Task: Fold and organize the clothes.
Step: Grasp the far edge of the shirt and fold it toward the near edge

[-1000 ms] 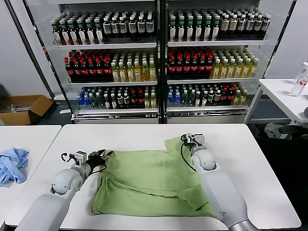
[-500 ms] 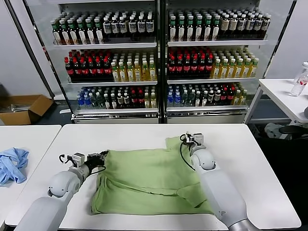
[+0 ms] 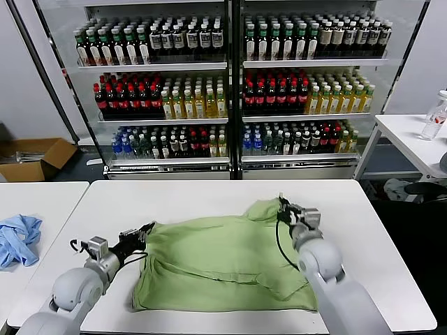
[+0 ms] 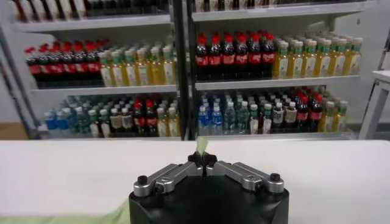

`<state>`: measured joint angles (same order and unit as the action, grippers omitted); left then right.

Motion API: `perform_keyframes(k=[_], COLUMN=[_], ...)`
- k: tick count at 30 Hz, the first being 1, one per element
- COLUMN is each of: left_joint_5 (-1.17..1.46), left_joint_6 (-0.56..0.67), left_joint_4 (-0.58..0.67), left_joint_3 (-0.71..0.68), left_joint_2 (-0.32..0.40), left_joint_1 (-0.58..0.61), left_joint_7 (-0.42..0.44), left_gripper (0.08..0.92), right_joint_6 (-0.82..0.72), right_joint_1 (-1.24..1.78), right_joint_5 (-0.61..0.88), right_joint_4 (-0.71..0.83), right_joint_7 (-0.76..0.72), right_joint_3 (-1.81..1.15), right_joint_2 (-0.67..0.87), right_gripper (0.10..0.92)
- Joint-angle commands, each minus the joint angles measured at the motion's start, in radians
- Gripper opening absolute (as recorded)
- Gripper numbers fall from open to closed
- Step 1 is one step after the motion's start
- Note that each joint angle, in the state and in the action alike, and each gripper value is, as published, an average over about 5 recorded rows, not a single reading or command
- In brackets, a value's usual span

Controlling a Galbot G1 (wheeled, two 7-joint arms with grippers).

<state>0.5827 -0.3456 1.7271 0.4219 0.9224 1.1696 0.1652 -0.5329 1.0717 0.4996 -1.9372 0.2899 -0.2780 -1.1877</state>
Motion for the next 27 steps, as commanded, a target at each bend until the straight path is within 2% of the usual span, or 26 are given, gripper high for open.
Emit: perform_keyframes(k=[1,9,16,21,27], left_joint_5=[0.016,0.016,-0.021,-0.023,-0.03], left_joint_6=[0.032,0.033,0.006,-0.01,-0.052], left_joint_4=[0.091,0.109,0.124,0.154,0.201], left_joint_3=[0.071,0.093,0.124,0.143,0.182], left_joint_2=[-0.025,-0.041,-0.059,-0.061,-0.087], left_joint_1=[0.159,0.185,0.252,0.279,0.337], left_joint_7=[0.018,0.04,0.121,0.14,0.158], left_gripper=[0.085,0.085,0.085,0.085,0.085], right_joint_6=[-0.03,-0.037,-0.043,-0.03,-0.029], right_joint_1=[0.322,0.441,0.531,0.57,0.636], right_joint_5=[-0.04,-0.047,-0.107,-0.212,-0.233], right_joint_4=[-0.303,-0.337,-0.397,-0.412,-0.445], right_joint_7=[0.023,0.018,0.006,0.0,-0.004], right_joint_3=[-0.116,-0.196,-0.221,-0.235,-0.236], right_joint_2=[0.046,0.05,0.036,0.019,0.007], right_gripper=[0.105,0.105,0.105,0.105,0.105])
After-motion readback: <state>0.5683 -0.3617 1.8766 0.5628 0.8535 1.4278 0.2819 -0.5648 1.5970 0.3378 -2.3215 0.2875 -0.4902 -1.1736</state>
